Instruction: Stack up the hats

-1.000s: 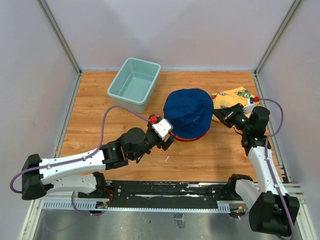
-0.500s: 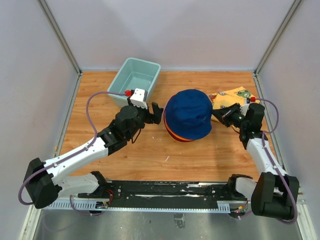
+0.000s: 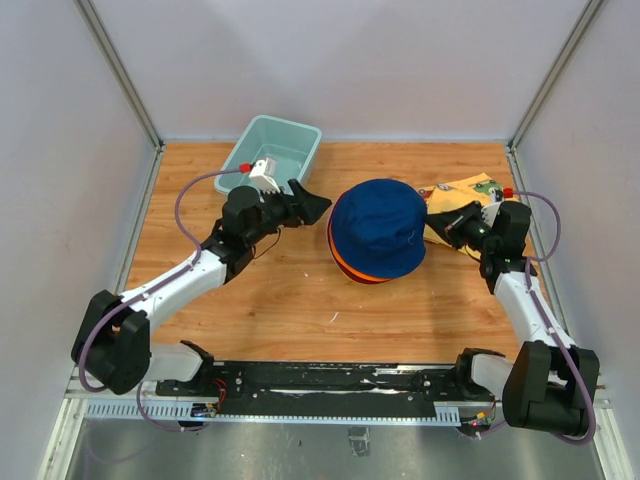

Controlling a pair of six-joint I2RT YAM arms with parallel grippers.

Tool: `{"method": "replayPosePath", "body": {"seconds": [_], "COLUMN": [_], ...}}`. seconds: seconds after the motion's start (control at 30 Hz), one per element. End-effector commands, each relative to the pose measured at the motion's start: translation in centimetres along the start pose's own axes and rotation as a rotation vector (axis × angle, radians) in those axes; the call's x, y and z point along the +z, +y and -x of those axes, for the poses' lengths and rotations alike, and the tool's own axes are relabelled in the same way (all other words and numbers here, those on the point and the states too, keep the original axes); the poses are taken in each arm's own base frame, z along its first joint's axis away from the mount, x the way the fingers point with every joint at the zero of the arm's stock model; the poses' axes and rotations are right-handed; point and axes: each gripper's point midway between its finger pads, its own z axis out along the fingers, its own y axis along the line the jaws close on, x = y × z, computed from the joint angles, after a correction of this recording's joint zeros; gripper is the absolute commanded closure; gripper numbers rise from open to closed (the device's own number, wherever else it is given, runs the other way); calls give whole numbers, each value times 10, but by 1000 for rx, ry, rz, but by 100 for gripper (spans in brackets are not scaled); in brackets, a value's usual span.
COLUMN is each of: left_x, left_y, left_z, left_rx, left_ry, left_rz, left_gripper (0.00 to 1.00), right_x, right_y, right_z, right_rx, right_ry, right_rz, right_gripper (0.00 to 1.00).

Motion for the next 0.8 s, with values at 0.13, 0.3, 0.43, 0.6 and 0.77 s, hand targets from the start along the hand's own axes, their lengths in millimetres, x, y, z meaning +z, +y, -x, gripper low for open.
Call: {"method": "replayPosePath", "body": {"seconds": [0.13, 0.3, 0.43, 0.6, 0.77], "left_x": [15, 20, 22, 27, 30], "left_y": [-30, -23, -23, -26, -12], "left_z": [-22, -34, -34, -37, -44], "left_rx": [-152, -229, -300, -332, -340], "left_ry": [132, 176, 179, 212, 223], "left_rz": [-237, -261, -308, -354, -308], "left_gripper": [18, 21, 24, 29, 29], "right_x": [-2, -1, -1, 0, 0], "right_y": [8, 9, 9, 8, 10], "right_z": [16, 16, 16, 15, 16], "right_rx": [-35, -37, -41, -40, -43], "right_ry": [-32, -28, -23, -19, -19], "right_rz": [8, 8, 7, 6, 8], "right_gripper": [99, 99, 99, 99, 99]}}
